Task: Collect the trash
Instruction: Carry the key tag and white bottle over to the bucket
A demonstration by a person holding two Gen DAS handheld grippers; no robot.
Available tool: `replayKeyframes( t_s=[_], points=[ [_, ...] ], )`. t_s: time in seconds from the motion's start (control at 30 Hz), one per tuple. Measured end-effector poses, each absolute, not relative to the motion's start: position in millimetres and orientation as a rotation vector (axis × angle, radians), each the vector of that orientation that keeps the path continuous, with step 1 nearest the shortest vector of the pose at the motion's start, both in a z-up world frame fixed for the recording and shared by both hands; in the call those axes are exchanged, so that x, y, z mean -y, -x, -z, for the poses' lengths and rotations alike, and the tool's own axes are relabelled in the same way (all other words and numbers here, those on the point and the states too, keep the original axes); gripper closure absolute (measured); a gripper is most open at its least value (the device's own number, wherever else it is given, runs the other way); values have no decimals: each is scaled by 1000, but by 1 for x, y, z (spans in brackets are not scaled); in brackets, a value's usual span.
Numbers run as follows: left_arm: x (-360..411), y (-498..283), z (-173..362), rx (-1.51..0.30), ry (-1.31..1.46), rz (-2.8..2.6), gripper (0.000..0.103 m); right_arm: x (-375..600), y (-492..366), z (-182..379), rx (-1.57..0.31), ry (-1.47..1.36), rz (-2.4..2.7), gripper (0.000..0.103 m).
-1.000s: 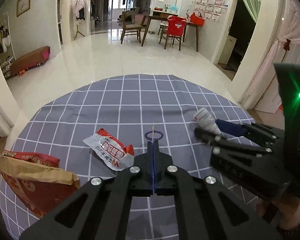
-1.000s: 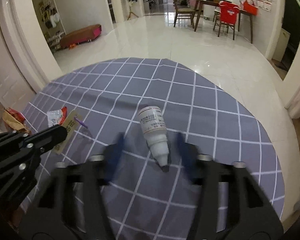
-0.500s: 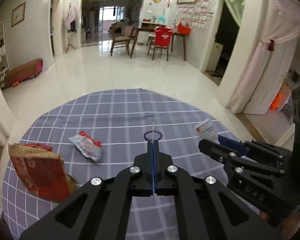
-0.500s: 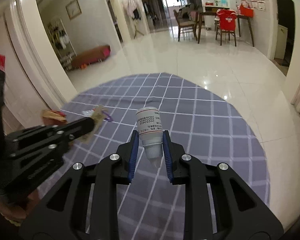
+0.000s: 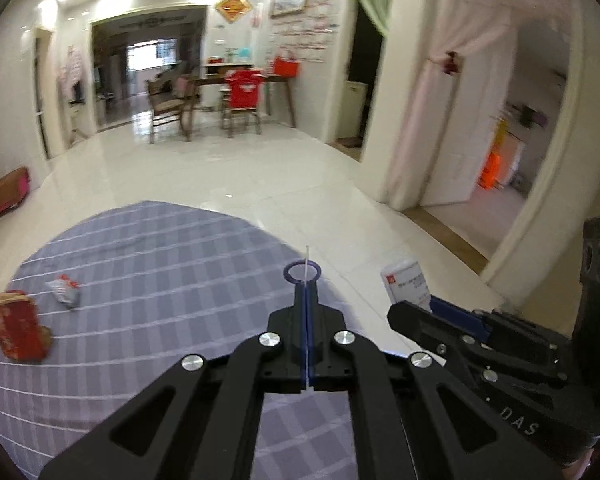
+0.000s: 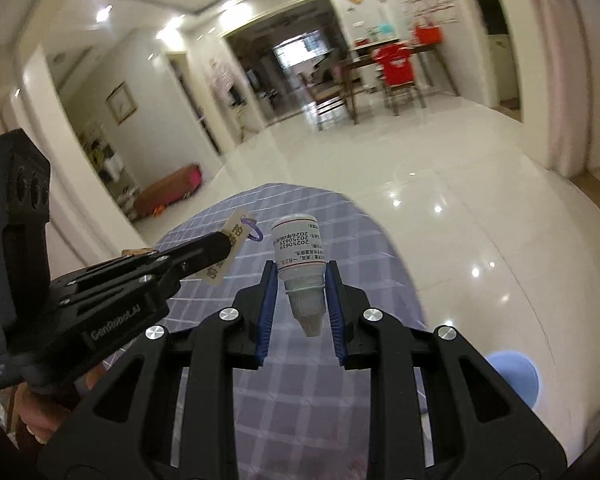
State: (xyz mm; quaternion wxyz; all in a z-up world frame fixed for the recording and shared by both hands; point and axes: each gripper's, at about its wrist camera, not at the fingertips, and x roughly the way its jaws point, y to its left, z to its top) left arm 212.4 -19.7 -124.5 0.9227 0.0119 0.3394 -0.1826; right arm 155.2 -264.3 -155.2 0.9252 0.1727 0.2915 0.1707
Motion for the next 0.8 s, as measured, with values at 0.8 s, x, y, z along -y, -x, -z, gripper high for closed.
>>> replayKeyframes(
  t_s=[0.8],
  points=[
    [239,-198,235,-903,-236,589,102,441,-111,251,-661,-574,8,65]
  ],
)
